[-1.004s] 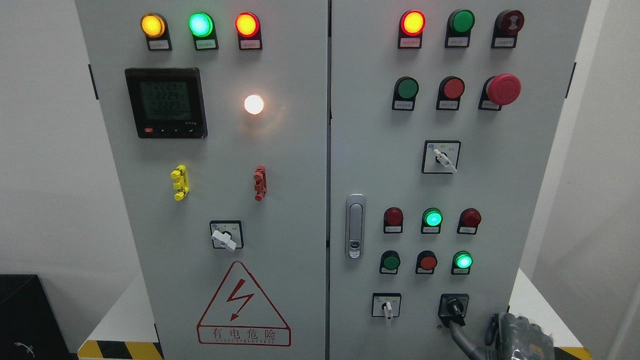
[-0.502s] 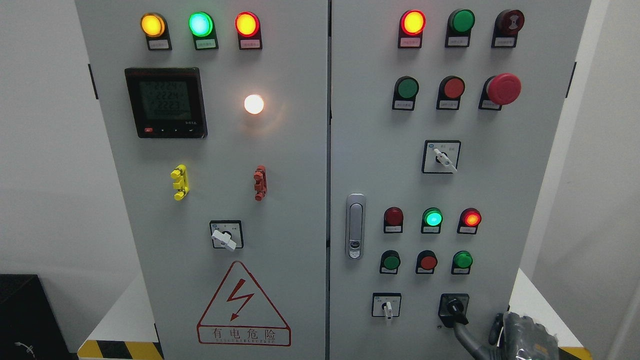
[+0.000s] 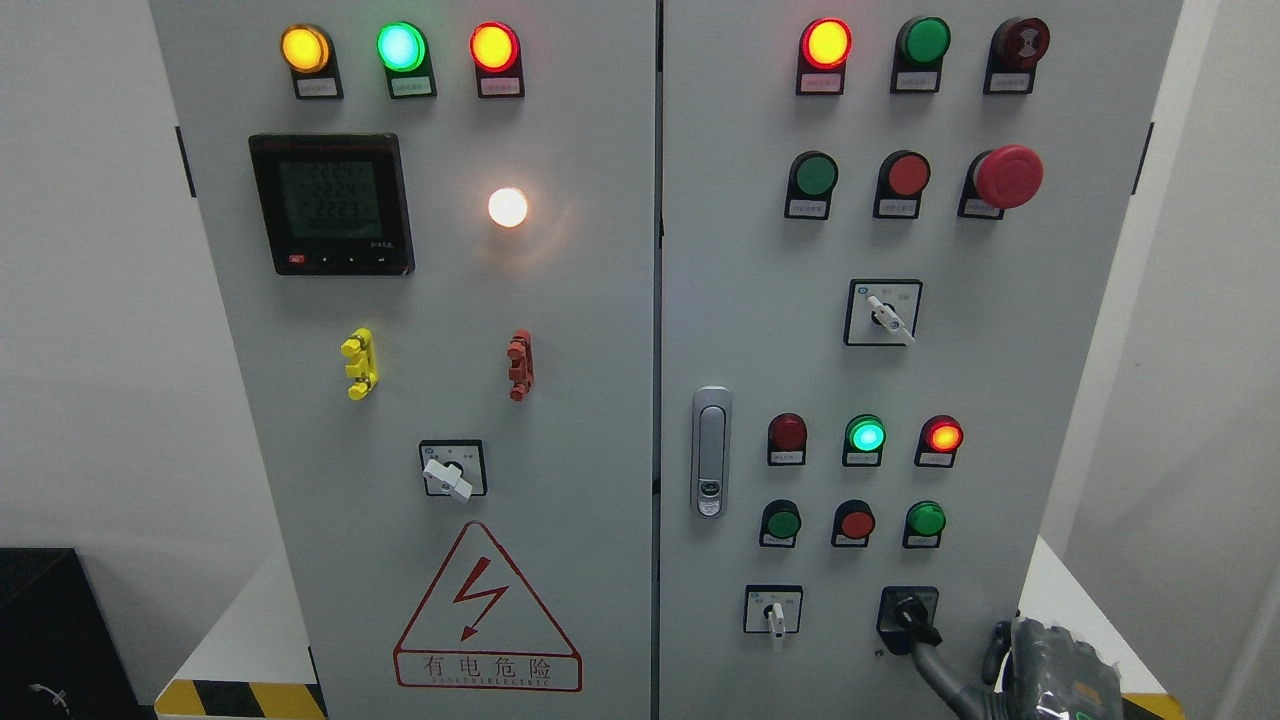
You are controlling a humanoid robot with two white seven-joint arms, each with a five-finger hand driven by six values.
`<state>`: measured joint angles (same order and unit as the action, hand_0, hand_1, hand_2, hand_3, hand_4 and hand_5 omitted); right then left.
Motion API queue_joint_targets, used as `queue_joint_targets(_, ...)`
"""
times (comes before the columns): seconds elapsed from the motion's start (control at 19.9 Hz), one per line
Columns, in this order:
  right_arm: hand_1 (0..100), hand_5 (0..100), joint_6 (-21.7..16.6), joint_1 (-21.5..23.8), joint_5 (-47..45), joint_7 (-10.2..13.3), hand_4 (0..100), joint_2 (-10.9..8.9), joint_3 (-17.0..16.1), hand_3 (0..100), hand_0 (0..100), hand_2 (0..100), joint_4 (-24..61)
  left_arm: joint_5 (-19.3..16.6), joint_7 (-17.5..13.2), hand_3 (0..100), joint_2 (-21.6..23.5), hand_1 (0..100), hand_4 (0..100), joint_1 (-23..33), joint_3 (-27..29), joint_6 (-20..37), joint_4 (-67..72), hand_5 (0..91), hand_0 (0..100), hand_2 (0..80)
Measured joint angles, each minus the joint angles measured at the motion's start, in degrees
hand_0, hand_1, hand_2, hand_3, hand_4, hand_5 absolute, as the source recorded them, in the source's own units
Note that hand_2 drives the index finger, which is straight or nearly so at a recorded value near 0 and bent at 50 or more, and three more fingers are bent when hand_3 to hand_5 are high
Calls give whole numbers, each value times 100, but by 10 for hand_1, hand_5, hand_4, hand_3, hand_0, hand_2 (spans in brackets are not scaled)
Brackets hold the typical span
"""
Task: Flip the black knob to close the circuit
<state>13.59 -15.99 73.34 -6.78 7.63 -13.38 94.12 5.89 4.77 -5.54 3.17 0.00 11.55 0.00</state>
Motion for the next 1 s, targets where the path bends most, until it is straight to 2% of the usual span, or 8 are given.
queue_joint_targets(0.8, 148, 797, -47, 130, -93, -17, 767, 6, 5, 932, 0, 791, 137, 0, 0, 0, 0, 556, 0, 0, 0, -16, 0, 0, 120, 0)
queue_joint_targets(1.0, 149, 797, -108, 196, -102, 42, 767, 6, 34, 932, 0, 792, 171, 0, 0, 0, 0, 556, 0, 0, 0, -29, 0, 0, 120, 0)
